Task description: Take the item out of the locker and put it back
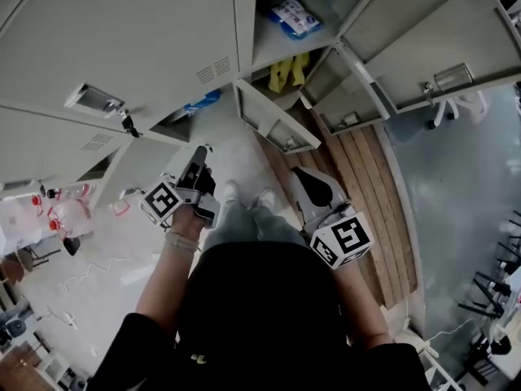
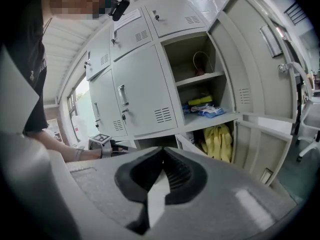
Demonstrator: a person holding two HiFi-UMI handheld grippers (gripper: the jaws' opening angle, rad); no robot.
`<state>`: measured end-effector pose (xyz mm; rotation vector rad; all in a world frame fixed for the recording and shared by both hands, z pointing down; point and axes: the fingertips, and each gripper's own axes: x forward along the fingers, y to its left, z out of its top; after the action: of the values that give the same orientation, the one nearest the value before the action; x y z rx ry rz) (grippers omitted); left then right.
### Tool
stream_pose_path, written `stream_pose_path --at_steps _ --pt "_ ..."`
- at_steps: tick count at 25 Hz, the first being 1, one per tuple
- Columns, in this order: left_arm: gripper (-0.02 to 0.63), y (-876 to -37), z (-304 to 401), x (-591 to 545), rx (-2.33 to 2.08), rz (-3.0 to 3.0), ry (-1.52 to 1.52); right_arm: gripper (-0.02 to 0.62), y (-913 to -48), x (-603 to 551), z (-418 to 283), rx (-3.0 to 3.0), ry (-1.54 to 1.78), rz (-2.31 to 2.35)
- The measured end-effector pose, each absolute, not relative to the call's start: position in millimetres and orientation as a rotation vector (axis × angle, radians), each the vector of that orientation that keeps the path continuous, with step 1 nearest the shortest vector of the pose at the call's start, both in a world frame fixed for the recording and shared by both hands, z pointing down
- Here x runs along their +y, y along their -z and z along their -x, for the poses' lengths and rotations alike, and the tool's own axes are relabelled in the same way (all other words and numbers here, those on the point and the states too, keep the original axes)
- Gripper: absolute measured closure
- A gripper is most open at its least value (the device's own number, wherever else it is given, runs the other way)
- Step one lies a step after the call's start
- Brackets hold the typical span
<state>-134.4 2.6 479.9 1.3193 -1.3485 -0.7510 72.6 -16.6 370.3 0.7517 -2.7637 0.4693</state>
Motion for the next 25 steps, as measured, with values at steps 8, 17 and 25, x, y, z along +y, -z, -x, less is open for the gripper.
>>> stream_pose_path --at_steps 8,17,25 --pt "0.591 -532.7 167.1 -25.2 -1.329 -1.205 0.841 0.598 -373.9 -13.5 -62.3 -2.709 -0.531 -0.842" --pt "0.567 -581.6 179.9 -53.0 -1.340 -1.143 0.914 0.598 -386.4 -4.8 -56.5 -2.641 -0.574 -0.911" --pt "0.502 -618.3 190.9 -85.2 -1.381 -1.130 0.943 0.598 -404.7 0.7 -65.0 -2.565 -0.646 -1.007"
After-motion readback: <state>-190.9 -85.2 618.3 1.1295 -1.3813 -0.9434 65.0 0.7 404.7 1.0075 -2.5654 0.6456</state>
